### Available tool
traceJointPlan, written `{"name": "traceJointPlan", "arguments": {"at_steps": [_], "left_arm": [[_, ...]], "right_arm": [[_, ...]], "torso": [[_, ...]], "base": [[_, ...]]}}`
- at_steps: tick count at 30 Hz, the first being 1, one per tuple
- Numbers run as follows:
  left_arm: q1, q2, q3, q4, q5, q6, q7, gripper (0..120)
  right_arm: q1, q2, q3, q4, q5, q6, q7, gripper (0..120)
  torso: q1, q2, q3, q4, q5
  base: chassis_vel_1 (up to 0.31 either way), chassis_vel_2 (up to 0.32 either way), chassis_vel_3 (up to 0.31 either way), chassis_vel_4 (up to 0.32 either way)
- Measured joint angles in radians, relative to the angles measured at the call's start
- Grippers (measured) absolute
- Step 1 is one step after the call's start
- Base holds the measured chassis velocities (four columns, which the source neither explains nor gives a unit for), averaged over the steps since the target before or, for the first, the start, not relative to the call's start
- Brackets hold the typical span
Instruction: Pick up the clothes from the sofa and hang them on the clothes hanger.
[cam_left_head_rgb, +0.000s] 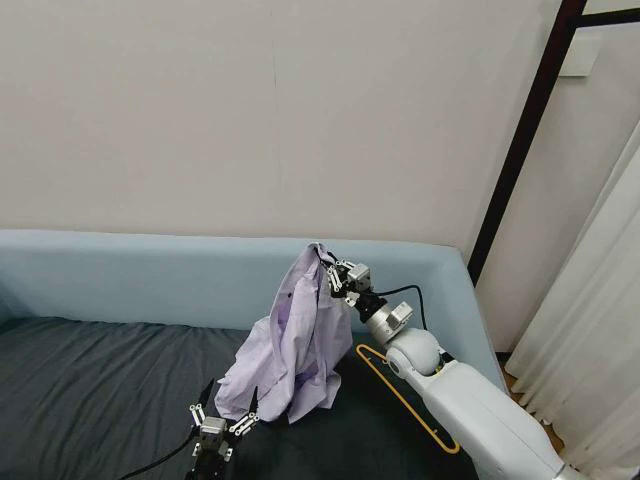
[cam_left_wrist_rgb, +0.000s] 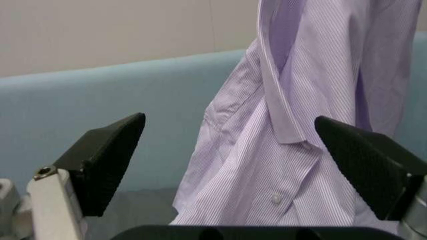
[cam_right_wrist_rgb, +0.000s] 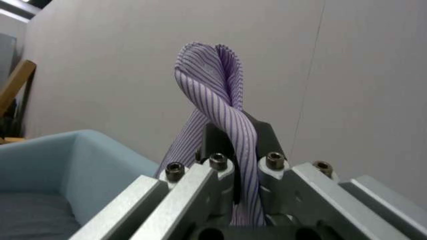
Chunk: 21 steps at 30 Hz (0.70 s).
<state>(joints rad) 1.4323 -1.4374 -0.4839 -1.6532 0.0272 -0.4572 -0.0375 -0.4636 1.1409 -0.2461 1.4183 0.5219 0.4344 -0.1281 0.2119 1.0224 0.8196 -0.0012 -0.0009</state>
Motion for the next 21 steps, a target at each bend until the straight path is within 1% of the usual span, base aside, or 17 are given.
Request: {"name": "traceJointPlan", "arguments": {"at_steps": [2, 3, 6, 7, 10, 13, 17, 21], "left_arm": [[-0.026, -0.014, 0.011, 0.030, 0.003, 0.000, -0.007, 100], [-0.026, -0.014, 0.011, 0.030, 0.003, 0.000, -0.007, 100], [-0.060, -0.042, 0.029, 0.079, 0.018, -0.001, -0.025, 100], [-0.060, -0.042, 0.029, 0.079, 0.018, -0.001, -0.025, 100], [-0.083, -0.060, 0.045, 0.114, 0.014, -0.001, -0.029, 100], [-0.097, -0.067, 0.053, 0.135, -0.003, -0.002, -0.029, 100], [-0.136, -0.088, 0.066, 0.193, -0.046, -0.005, -0.032, 100], [-0.156, -0.094, 0.069, 0.206, -0.069, -0.007, -0.036, 100]], "right_arm": [[0.000, 0.004, -0.002, 0.005, 0.001, 0.000, -0.003, 0], [0.000, 0.004, -0.002, 0.005, 0.001, 0.000, -0.003, 0], [0.001, 0.010, -0.006, 0.006, 0.001, -0.001, -0.005, 0], [0.001, 0.010, -0.006, 0.006, 0.001, -0.001, -0.005, 0], [0.003, 0.015, -0.010, 0.004, 0.000, -0.003, -0.005, 0], [0.005, 0.019, -0.011, 0.004, 0.000, -0.005, -0.005, 0], [0.006, 0.023, -0.014, 0.002, 0.000, -0.007, -0.002, 0], [0.006, 0.023, -0.015, -0.001, 0.000, -0.008, 0.000, 0]], "torso": [[0.000, 0.000, 0.000, 0.0000, 0.0001], [0.000, 0.000, 0.000, 0.0000, 0.0001], [0.000, 0.000, 0.000, -0.0001, 0.0001], [0.000, 0.000, 0.000, -0.0001, 0.0001], [0.000, 0.000, 0.000, -0.0001, 0.0001], [0.000, 0.000, 0.000, -0.0001, 0.0002], [0.000, 0.000, 0.000, -0.0001, 0.0001], [0.000, 0.000, 0.000, -0.0001, 0.0001]], "base": [[0.000, 0.000, 0.000, 0.000], [0.000, 0.000, 0.000, 0.000], [0.000, 0.000, 0.000, 0.000], [0.000, 0.000, 0.000, 0.000], [0.000, 0.000, 0.000, 0.000], [0.000, 0.000, 0.000, 0.000], [0.000, 0.000, 0.000, 0.000], [0.000, 0.000, 0.000, 0.000]]}}
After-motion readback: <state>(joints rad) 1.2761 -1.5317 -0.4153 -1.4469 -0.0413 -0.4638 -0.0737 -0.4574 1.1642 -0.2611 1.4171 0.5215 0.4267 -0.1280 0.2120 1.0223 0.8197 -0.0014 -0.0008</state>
